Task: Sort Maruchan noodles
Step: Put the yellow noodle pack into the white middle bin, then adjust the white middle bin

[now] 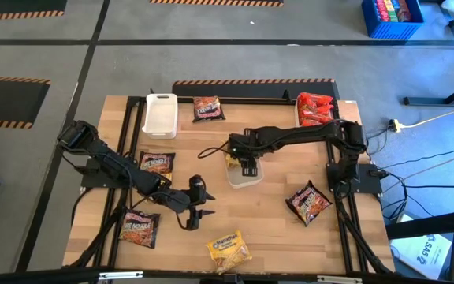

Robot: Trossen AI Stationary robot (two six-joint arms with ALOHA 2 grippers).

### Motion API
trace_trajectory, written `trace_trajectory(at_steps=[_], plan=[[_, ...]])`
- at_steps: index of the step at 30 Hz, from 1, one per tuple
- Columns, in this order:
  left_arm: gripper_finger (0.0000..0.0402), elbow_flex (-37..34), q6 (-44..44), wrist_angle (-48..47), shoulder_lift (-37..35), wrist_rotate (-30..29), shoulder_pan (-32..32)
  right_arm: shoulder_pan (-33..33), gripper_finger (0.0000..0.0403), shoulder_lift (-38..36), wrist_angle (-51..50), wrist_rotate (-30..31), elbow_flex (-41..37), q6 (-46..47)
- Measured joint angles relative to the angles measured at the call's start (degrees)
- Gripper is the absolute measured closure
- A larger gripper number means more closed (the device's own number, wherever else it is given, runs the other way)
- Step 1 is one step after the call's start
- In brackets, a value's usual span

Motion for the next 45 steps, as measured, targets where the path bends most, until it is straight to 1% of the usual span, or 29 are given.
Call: trace_trajectory(at_steps=[7,12,24,32,34,37,42,45], plan=[[0.0186,0.0,0.0,0.0,0.0,0.0,0.1,0.0,0.0159,-0.6,0.6,5.2,0.0,1.5],[0.0186,0.0,0.0,0.0,0.0,0.0,0.1,0.0,0.0159,-0.3,3.5,8.4,0.0,2.7],[0.0186,0.0,1.0,0.0,0.0,0.0,0.1,0.0,0.0159,-0.5,1.8,8.3,0.0,2.4],[0.0186,0.0,1.0,0.0,0.0,-0.4,0.1,0.0,0.0159,-3.4,1.0,6.8,0.0,2.6],[0.0186,0.0,1.0,0.0,0.0,-0.5,0.1,0.0,0.0159,-4.7,0.2,6.4,0.0,2.6],[0.0186,0.0,1.0,0.0,0.0,-1.0,0.1,0.4,0.0159,-7.0,-3.6,4.8,0.0,3.8],[0.0186,0.0,-0.4,0.2,0.4,-4.8,0.4,2.8,0.0159,-13.1,-13.9,3.6,-0.3,7.0],[0.0186,0.0,-1.6,0.2,1.6,-6.0,1.6,4.4,0.0159,-17.6,-15.0,3.4,-4.3,8.7]])
